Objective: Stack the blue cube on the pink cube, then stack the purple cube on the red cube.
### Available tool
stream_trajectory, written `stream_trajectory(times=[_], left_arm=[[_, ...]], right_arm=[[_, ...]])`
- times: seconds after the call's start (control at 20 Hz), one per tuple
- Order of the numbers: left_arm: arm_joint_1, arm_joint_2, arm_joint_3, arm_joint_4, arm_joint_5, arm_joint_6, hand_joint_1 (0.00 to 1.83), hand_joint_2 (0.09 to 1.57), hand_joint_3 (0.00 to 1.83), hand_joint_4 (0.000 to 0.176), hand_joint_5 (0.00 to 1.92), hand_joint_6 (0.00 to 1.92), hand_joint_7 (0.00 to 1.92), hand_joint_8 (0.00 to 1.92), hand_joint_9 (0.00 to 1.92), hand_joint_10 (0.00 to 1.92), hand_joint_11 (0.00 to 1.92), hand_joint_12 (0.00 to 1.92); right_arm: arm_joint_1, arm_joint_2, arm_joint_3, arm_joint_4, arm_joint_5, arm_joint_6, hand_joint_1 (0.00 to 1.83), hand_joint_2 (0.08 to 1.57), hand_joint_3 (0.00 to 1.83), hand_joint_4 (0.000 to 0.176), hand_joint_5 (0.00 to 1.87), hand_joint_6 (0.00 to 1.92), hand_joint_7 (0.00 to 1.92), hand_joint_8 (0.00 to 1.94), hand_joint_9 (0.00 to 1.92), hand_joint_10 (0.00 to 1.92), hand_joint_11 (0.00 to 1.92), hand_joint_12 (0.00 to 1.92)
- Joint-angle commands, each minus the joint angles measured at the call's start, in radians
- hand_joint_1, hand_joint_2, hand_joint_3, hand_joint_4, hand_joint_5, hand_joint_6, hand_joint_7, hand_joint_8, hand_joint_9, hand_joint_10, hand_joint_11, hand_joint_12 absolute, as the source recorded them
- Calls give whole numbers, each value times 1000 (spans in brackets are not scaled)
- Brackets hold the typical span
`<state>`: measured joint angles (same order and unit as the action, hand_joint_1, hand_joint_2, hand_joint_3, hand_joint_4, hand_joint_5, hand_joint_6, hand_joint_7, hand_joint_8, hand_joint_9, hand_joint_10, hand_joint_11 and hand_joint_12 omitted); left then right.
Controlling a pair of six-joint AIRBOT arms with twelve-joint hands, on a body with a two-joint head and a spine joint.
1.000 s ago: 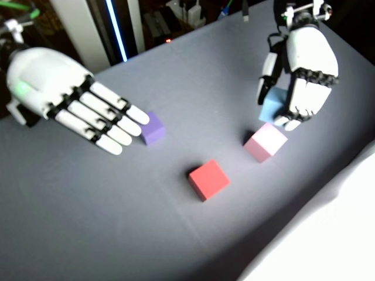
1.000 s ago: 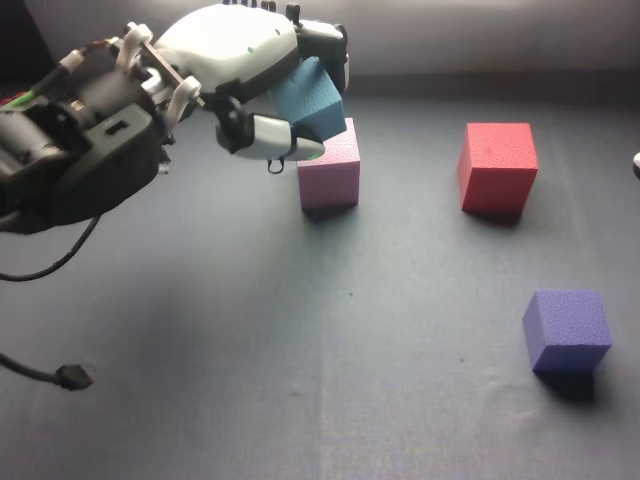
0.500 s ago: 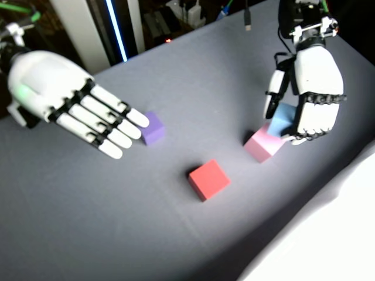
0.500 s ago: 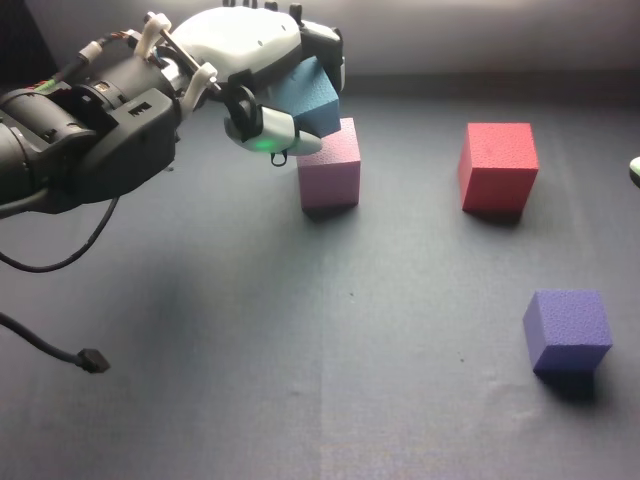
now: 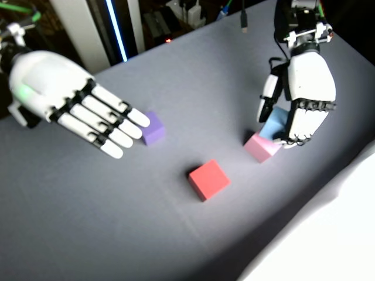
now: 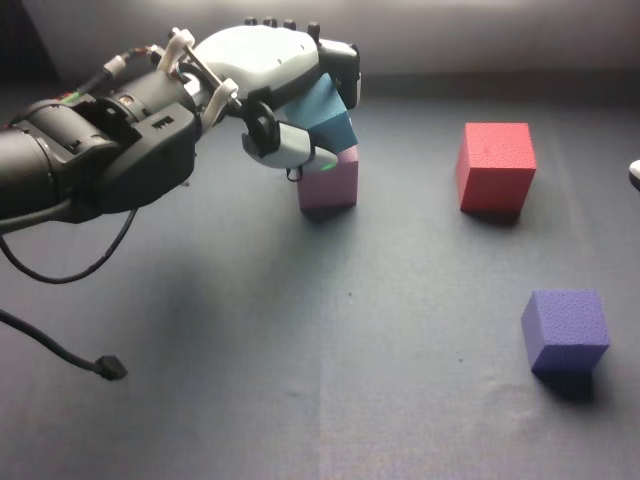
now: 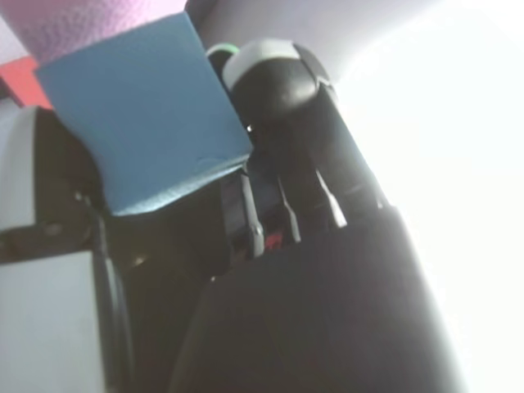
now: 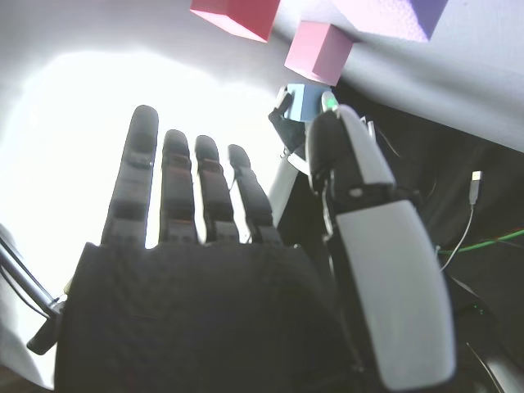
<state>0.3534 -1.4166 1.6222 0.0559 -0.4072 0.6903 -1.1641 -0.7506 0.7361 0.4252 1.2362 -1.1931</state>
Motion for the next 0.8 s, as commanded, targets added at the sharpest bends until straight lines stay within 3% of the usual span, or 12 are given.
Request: stream_trajectory(times=[0.0,0.1,0.2,0.3,0.35,0.4,0.5,0.55,0.6,0.65,0.7,0.75], left_arm=[[-2,0,6,-6,-108,-4,911,1191,0,0,271,835,349,749,356,1113,296,1740],[6,-7,9,-6,-104,-4,785,1179,0,0,194,661,300,271,242,695,46,1644],[10,-10,9,-1,-100,-4,698,1149,0,22,155,354,223,28,152,355,1,1401],[14,-10,9,-1,-98,-4,694,1116,0,27,179,150,208,2,147,259,0,1368],[16,-9,10,-1,-98,-4,689,1114,0,29,161,114,185,0,128,252,0,1334],[17,-8,9,-2,-98,-5,676,1115,0,42,146,90,163,0,108,245,0,1289],[21,-5,8,-2,-100,-5,638,1119,1,64,88,40,67,0,21,215,0,1062],[23,-4,8,-2,-100,-5,656,1073,0,105,5,1,2,0,0,9,0,590],[23,-3,7,-2,-101,-5,656,1073,0,105,5,1,2,0,0,9,0,590],[26,-1,5,-3,-106,-5,658,1061,0,119,0,0,0,0,0,1,0,117],[30,7,-4,-5,-121,-5,646,1050,0,123,0,0,0,0,0,0,0,23],[37,26,-23,-8,-151,-5,586,1038,0,153,0,0,0,0,0,0,0,4]], right_arm=[[0,0,7,-12,121,4,777,1352,0,0,20,9,0,0,0,0,0,275],[-1,-1,8,-11,121,6,798,1345,0,0,31,6,0,0,0,0,0,363],[-1,-2,9,-11,121,8,792,1346,0,0,29,3,0,0,0,0,0,287],[-1,-3,9,-11,121,9,771,1348,0,0,16,3,0,0,0,0,0,179],[-1,-3,9,-11,121,9,759,1350,0,0,15,1,0,0,0,0,0,258],[-1,-3,9,-11,121,9,767,1350,0,0,14,1,0,0,0,0,0,351],[-2,-3,9,-11,121,10,753,1351,0,0,3,0,0,0,0,0,0,221],[-2,-3,9,-11,121,10,743,1354,0,0,0,0,0,0,0,0,0,155],[-2,-3,9,-11,121,11,743,1354,0,0,0,0,0,0,0,0,0,155],[-2,-3,9,-11,121,12,756,1343,0,0,0,0,0,0,0,0,0,283],[-3,-3,9,-11,121,16,772,1333,0,0,0,0,0,0,0,0,0,418],[-4,-3,8,-11,121,21,736,1319,0,0,0,0,0,0,0,0,0,630]])
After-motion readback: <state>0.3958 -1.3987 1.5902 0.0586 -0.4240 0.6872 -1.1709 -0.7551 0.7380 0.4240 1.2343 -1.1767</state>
